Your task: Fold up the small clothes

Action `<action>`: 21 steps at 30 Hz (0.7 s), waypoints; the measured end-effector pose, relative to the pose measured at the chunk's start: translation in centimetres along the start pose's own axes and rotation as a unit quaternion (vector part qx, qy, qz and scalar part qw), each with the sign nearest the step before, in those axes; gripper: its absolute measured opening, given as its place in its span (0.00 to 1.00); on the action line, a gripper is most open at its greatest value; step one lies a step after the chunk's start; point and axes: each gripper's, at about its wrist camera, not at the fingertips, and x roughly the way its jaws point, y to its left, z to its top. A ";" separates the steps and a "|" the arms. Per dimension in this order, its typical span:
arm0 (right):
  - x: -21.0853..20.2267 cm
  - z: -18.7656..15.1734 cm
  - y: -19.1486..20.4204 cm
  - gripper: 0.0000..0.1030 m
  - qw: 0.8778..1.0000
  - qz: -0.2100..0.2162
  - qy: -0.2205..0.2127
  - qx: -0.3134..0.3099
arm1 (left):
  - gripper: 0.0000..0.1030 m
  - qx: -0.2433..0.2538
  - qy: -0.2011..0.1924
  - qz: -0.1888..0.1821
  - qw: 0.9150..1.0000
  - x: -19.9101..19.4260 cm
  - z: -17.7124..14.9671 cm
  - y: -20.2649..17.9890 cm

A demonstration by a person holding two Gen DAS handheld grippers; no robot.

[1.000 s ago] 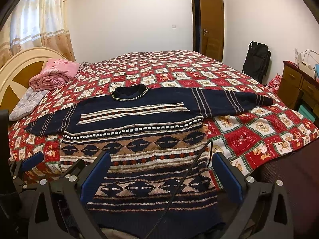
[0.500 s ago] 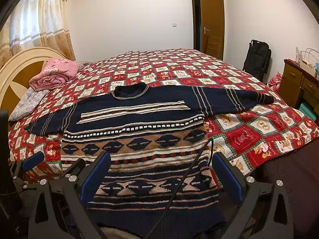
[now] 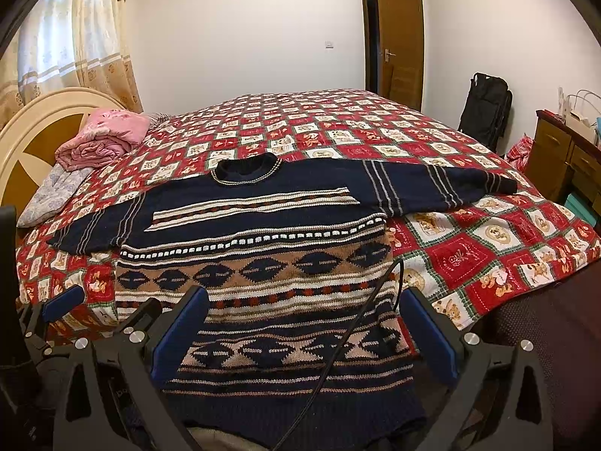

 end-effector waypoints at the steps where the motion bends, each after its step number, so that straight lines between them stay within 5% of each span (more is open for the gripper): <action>1: 0.0 0.0 0.0 0.99 1.000 0.000 0.000 0.000 | 1.00 0.000 0.000 0.000 1.000 0.0 0.0 0.0; 21: 0.2 0.3 -0.9 0.99 1.000 0.002 0.011 0.018 | 1.00 -0.002 0.007 -0.001 1.000 0.6 -0.8 0.3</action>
